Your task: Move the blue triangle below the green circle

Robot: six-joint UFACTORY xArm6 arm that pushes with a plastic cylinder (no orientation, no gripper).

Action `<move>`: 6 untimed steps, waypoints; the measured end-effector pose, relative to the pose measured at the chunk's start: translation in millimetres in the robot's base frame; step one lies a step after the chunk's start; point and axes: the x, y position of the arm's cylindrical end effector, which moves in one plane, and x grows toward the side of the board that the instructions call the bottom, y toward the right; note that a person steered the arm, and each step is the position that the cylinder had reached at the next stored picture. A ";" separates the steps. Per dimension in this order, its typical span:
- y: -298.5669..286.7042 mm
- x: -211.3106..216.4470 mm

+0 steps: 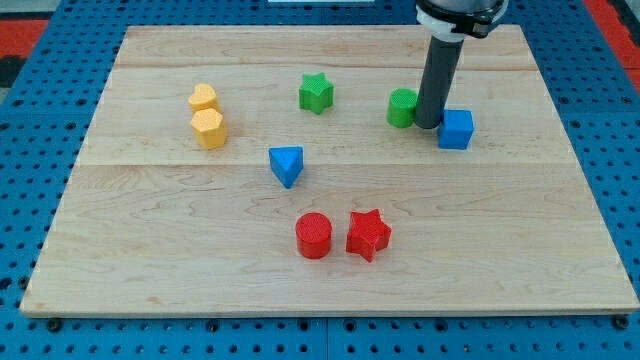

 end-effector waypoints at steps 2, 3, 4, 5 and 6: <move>13.6 8.7; -124.1 8.7; -251.5 16.4; -245.9 67.1; -214.6 76.0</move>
